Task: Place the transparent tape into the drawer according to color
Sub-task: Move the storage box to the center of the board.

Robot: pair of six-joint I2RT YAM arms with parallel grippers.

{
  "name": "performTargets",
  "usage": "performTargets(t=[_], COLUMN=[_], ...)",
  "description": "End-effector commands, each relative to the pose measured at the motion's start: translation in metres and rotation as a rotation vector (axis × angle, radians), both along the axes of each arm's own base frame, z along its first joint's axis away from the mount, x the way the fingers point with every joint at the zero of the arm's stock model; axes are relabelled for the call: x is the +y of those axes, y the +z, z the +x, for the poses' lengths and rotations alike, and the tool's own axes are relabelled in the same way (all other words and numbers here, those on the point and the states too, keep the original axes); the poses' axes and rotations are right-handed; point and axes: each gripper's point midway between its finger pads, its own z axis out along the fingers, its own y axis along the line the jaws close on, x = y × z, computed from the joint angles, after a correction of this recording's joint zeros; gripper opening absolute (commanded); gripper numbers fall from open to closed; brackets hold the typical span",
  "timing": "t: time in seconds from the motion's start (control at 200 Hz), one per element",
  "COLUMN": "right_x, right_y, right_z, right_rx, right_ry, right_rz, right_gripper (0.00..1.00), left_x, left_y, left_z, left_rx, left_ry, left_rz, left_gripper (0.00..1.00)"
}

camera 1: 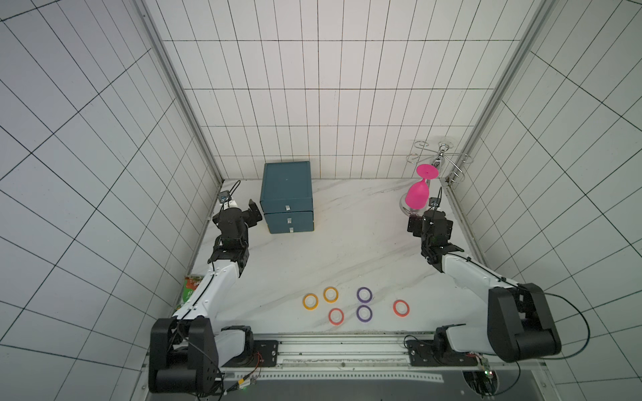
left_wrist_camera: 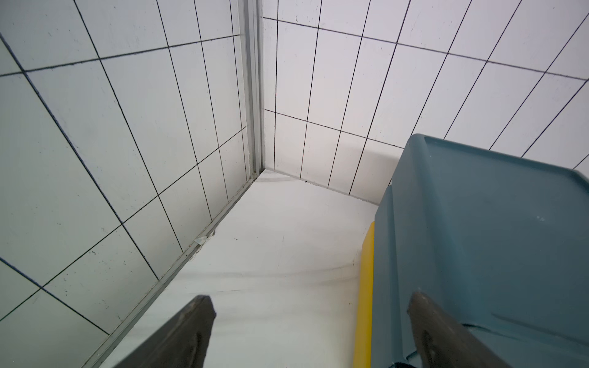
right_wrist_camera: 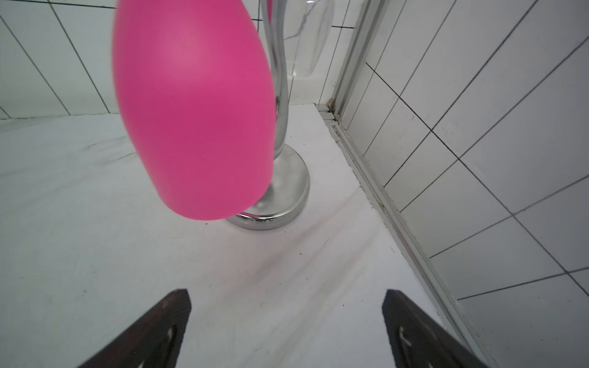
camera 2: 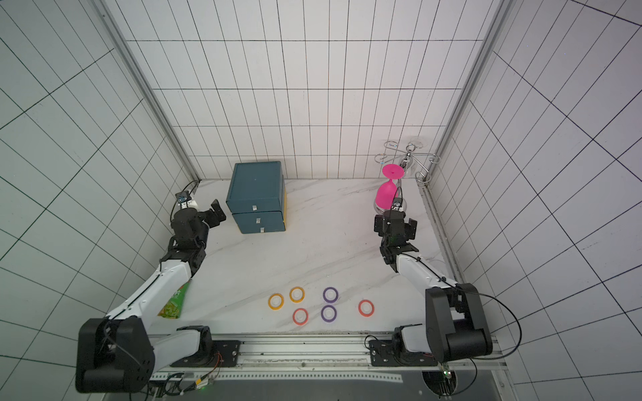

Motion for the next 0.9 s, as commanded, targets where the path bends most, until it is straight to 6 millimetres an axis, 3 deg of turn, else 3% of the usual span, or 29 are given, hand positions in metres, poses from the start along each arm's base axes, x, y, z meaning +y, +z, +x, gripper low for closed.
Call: performTargets(t=[0.0, 0.18, 0.33, 0.46, 0.66, 0.9], right_x=[0.03, 0.08, 0.104, 0.11, 0.11, 0.112], right_y=[0.015, 0.034, 0.044, 0.049, 0.056, 0.053], right_z=[-0.008, -0.015, -0.018, -0.018, -0.023, -0.024], right_rx=[0.093, 0.127, 0.139, 0.15, 0.143, 0.164], right_ry=[0.125, 0.321, 0.416, 0.441, 0.454, 0.463], right_rz=[0.041, 0.22, 0.312, 0.327, 0.324, 0.32], right_gripper=[0.99, 0.99, 0.99, 0.99, 0.99, 0.99], left_x=[-0.006, -0.025, -0.048, -0.06, -0.067, -0.09], left_y=[0.015, 0.042, 0.052, 0.037, 0.012, -0.008], left_z=[-0.001, 0.031, 0.065, 0.093, 0.121, 0.133], left_rx=[0.019, 0.037, 0.069, 0.148, 0.207, 0.261], left_ry=[-0.071, -0.242, -0.38, -0.464, -0.5, -0.558], left_rz=[-0.073, -0.172, -0.257, -0.302, -0.362, -0.359], left_gripper=[0.99, 0.99, 0.99, 0.98, 0.98, 0.9])
